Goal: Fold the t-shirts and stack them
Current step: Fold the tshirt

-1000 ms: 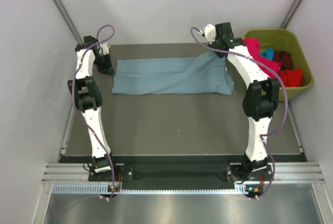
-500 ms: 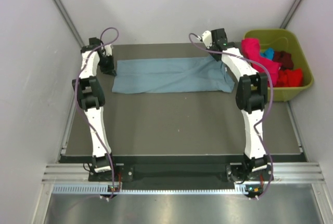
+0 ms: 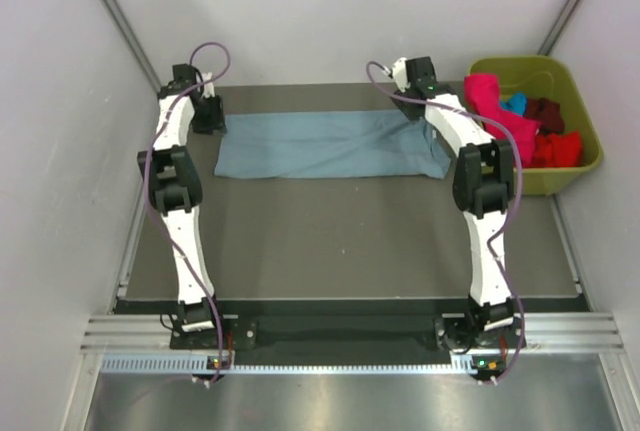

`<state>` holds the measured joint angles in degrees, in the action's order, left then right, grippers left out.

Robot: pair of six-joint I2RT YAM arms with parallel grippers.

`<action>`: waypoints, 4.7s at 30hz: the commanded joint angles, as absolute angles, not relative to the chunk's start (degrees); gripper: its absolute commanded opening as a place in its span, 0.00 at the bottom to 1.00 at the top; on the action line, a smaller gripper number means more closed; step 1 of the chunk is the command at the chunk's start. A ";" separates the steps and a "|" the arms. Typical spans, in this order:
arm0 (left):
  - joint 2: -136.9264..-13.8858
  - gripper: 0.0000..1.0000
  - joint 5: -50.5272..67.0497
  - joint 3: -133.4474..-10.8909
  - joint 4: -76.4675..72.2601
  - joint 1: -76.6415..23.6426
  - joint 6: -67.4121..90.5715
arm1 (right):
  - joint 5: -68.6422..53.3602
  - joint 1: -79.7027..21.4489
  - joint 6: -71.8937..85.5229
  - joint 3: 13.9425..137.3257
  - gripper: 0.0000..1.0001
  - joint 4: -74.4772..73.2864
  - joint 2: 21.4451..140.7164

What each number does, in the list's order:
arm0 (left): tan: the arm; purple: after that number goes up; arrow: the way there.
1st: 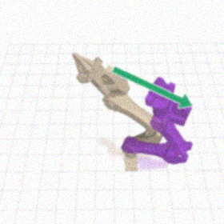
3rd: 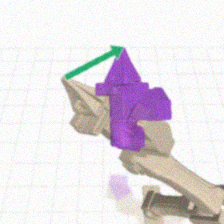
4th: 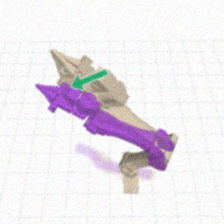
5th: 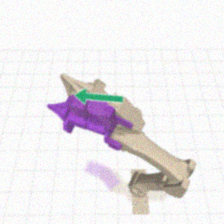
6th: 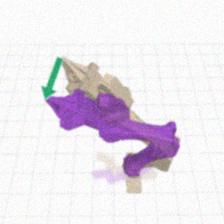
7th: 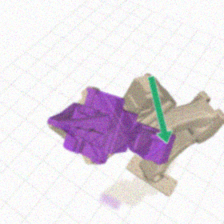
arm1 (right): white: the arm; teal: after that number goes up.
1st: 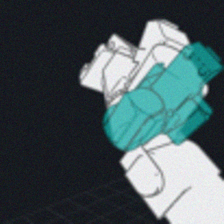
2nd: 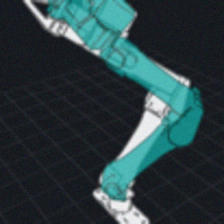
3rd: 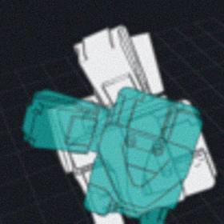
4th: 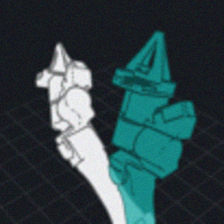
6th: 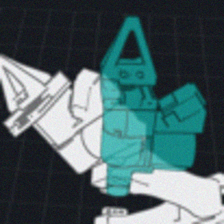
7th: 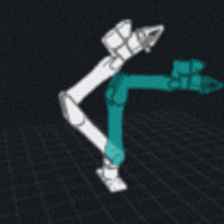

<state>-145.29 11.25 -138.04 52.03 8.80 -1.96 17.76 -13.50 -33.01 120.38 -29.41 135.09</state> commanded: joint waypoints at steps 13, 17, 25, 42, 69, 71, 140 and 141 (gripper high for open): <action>-125.51 0.58 32.25 -114.44 44.56 8.79 5.54 | 0.80 -14.33 -17.49 103.37 0.71 -39.54 114.53; -127.87 0.57 32.52 -112.06 45.61 8.79 5.01 | -4.03 -13.01 -16.35 97.84 0.70 -41.48 114.70; -130.86 0.57 33.58 -108.99 46.23 8.61 5.63 | -15.29 -9.49 -15.73 96.59 0.69 -44.29 118.38; -135.52 0.58 21.36 -111.71 49.04 9.66 3.25 | -9.15 -2.47 -18.46 97.12 0.70 -45.79 126.03; -138.51 0.62 25.41 -130.69 45.00 8.17 3.52 | -20.21 -7.38 -11.87 121.81 0.70 -45.97 129.54; -138.95 0.61 24.44 -130.87 45.17 8.17 2.73 | -20.39 -7.47 -11.52 122.25 0.70 -45.44 130.25; -109.96 0.00 18.90 -84.21 52.29 1.14 -0.09 | -24.26 -7.73 1.93 139.91 0.79 -33.32 149.15; -109.26 0.00 18.46 -83.42 52.29 1.14 -0.09 | -24.00 -7.73 2.02 140.18 0.79 -33.31 149.24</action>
